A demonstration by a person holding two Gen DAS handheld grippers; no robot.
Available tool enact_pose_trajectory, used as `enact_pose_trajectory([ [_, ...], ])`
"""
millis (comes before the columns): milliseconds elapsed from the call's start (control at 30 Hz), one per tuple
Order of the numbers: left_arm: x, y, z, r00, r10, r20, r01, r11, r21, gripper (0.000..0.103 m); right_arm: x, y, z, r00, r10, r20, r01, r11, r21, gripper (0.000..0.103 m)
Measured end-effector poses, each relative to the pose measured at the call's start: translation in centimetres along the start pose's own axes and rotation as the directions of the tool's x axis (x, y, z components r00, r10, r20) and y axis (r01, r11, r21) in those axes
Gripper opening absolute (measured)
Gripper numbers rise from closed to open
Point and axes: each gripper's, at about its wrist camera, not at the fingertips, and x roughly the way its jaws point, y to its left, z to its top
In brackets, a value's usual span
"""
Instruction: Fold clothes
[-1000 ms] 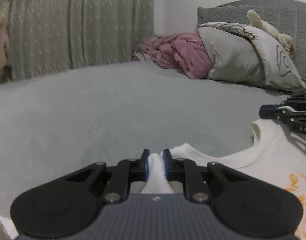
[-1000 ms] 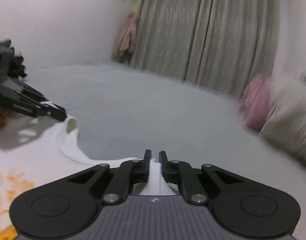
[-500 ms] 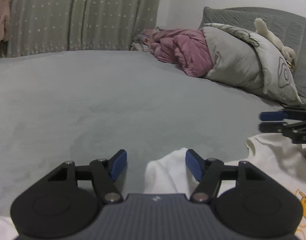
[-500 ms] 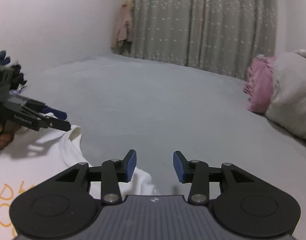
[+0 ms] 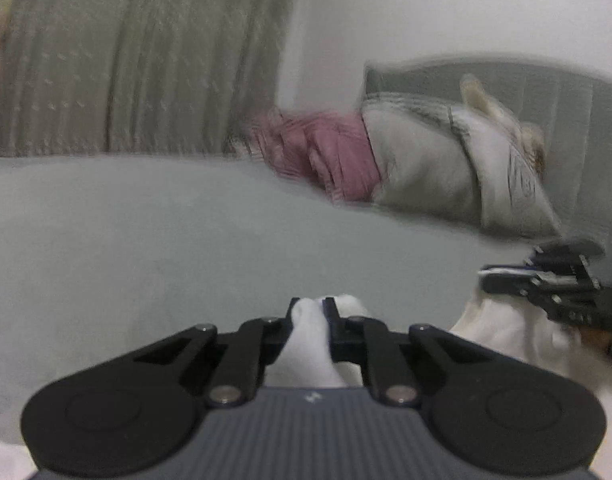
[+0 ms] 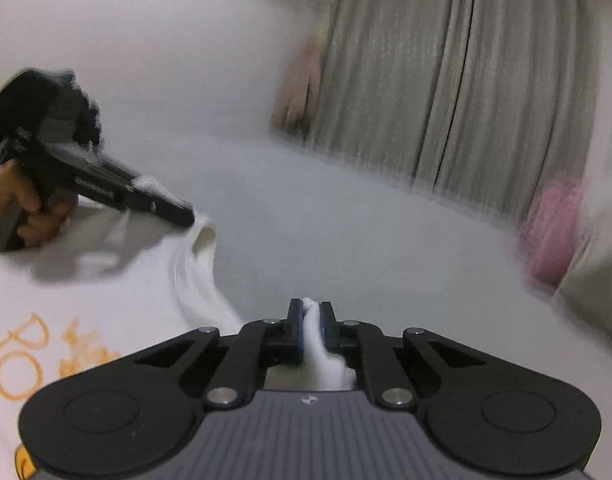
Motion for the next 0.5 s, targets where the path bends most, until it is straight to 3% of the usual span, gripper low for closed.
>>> enact_pose_trajectory([
  [100, 0.0, -0.1, -0.2, 1.000, 0.002, 0.001, -0.002, 1.000, 0.002, 0.009, 0.1, 0.7, -0.4, 0.986, -0.146, 0.076, 0.149, 0.988, -0.047, 0.006],
  [167, 1.3, -0.6, -0.4, 0.993, 0.084, -0.089, -0.081, 0.996, 0.030, 0.017, 1.3, 1.5, -0.9, 0.983, -0.181, 0.031, 0.183, 0.977, -0.109, 0.007],
  [200, 2.3, -1.0, -0.6, 0.980, 0.140, -0.144, -0.133, 0.989, 0.062, 0.020, 2.1, 1.8, -1.1, 0.982, -0.188, -0.004, 0.186, 0.974, -0.128, 0.007],
  [267, 4.2, -1.9, -0.9, 0.936, 0.254, -0.244, -0.226, 0.965, 0.135, 0.034, 4.8, 3.3, -1.8, 0.969, -0.207, -0.134, 0.171, 0.956, -0.238, 0.010],
  [333, 5.0, -3.0, -1.3, 0.905, 0.334, -0.264, -0.279, 0.934, 0.225, 0.041, 6.3, 4.3, -2.4, 0.948, -0.242, -0.205, 0.168, 0.931, -0.324, 0.017],
  [367, 5.1, -3.4, -1.4, 0.893, 0.370, -0.256, -0.306, 0.917, 0.256, 0.054, 7.0, 5.0, -2.8, 0.934, -0.267, -0.237, 0.165, 0.911, -0.377, 0.020],
  [400, 5.3, -3.9, -1.5, 0.877, 0.411, -0.248, -0.339, 0.896, 0.286, 0.060, 7.5, 5.5, -3.2, 0.924, -0.286, -0.254, 0.161, 0.893, -0.420, 0.020],
  [467, 5.5, -4.3, -1.7, 0.859, 0.455, -0.236, -0.374, 0.871, 0.318, 0.067, 7.6, 5.6, -3.7, 0.919, -0.297, -0.259, 0.162, 0.884, -0.439, 0.020],
  [500, 5.5, -4.3, -1.7, 0.859, 0.455, -0.236, -0.375, 0.872, 0.315, 0.067, 7.6, 5.4, -3.7, 0.919, -0.296, -0.260, 0.162, 0.886, -0.435, 0.021],
])
